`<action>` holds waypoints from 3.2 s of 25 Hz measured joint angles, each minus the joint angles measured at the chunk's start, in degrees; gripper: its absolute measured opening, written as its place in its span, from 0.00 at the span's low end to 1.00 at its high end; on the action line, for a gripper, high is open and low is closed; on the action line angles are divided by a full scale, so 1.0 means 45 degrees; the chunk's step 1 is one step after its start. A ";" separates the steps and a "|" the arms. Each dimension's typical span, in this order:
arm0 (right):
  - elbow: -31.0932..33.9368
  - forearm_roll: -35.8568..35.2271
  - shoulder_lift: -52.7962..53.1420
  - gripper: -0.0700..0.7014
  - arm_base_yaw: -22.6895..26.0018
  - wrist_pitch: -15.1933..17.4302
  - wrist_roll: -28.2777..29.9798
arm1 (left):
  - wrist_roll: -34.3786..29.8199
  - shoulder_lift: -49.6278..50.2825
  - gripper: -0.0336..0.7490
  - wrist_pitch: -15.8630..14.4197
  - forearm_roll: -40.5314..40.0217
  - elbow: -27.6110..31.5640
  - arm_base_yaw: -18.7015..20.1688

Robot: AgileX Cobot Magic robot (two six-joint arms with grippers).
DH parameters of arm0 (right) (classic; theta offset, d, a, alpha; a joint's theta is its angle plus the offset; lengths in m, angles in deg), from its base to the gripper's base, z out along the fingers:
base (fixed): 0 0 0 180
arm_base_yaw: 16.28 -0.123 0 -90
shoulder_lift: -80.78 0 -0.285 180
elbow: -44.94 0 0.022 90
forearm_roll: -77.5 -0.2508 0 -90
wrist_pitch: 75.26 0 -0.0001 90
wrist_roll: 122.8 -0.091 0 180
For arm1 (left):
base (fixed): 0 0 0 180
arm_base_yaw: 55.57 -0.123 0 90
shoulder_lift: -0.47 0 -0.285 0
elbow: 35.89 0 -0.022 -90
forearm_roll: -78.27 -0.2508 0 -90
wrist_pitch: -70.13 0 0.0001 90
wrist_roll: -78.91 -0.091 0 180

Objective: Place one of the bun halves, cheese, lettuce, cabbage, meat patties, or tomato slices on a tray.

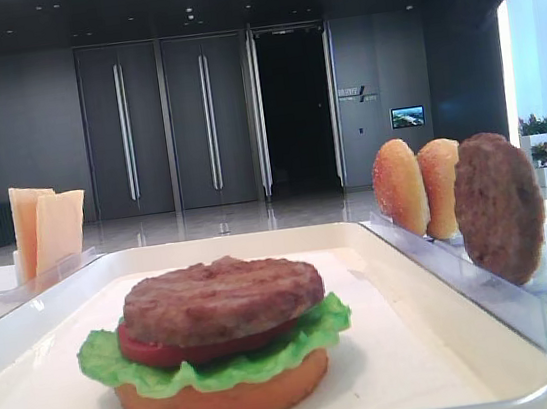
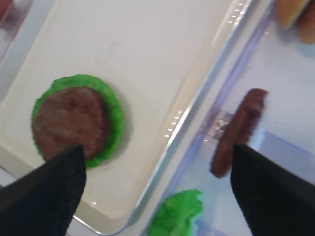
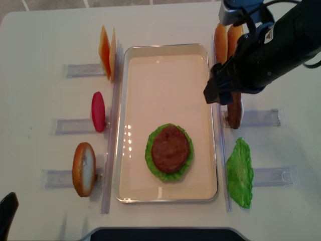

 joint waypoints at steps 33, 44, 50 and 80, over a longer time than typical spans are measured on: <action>-0.2006 0.4971 0.0121 0.86 0.6867 0.2021 -0.3096 | 0.0002 0.0000 0.60 0.0000 0.0000 0.0000 0.0000; -0.2006 0.4957 0.0657 0.86 0.7029 0.2096 -0.3112 | 0.0002 0.0000 0.60 0.0000 0.0000 0.0000 0.0000; -0.2006 0.4957 0.2921 0.86 0.7029 0.2105 -0.3112 | 0.0002 0.0000 0.60 0.0000 0.0000 0.0000 0.0000; 0.5322 0.5175 1.6595 0.84 0.6341 0.1773 -0.2387 | 0.0002 0.0000 0.60 0.0000 0.0000 0.0000 0.0000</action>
